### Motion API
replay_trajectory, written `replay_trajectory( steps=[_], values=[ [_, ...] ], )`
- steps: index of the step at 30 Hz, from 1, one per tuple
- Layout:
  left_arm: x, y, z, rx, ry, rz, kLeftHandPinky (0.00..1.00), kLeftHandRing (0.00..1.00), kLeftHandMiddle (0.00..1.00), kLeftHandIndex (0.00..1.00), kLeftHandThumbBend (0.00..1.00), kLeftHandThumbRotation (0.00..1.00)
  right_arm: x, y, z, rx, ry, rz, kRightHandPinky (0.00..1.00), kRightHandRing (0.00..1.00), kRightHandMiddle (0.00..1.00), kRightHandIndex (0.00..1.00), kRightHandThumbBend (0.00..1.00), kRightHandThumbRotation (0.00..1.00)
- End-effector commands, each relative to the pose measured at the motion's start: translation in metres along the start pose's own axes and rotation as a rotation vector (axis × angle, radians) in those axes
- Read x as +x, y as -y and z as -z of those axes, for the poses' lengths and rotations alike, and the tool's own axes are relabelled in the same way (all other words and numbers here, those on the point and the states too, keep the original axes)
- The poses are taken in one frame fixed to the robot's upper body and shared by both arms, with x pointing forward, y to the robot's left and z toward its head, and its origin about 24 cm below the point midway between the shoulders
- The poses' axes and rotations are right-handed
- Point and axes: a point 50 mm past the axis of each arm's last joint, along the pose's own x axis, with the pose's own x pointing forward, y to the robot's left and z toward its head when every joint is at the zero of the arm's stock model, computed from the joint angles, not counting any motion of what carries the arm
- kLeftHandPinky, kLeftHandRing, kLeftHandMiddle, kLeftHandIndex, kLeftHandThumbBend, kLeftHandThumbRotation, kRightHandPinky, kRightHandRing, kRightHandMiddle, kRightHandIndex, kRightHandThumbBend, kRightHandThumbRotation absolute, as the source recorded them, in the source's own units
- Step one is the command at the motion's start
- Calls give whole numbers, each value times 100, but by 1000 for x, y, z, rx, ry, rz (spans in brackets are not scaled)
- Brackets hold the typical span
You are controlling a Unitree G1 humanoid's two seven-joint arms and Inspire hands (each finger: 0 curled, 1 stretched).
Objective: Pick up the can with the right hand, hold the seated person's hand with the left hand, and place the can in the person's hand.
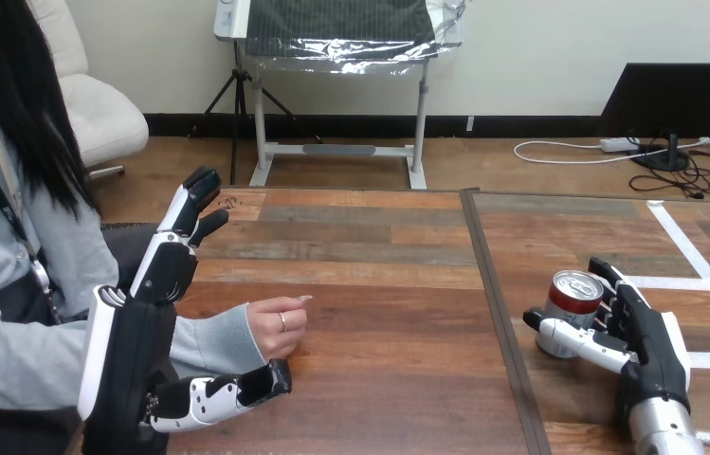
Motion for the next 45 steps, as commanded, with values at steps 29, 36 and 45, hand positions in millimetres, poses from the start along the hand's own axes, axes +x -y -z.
replay_trajectory(
  steps=[29, 36, 45],
  values=[
    [21, -1, -3, -14, 89, -3, 87, 94, 95, 90, 100, 57, 12, -7, -13, -214, 7, 81, 35, 44, 61, 60, 77, 0],
    [21, -1, -4, -11, 95, -6, 86, 94, 95, 90, 100, 57, 13, -7, -15, -216, 16, 89, 29, 38, 58, 57, 76, 0],
    [21, 0, -4, -17, 93, -7, 85, 93, 95, 90, 100, 57, 14, -8, -19, -199, 39, 94, 32, 41, 57, 55, 76, 0]
  ],
)
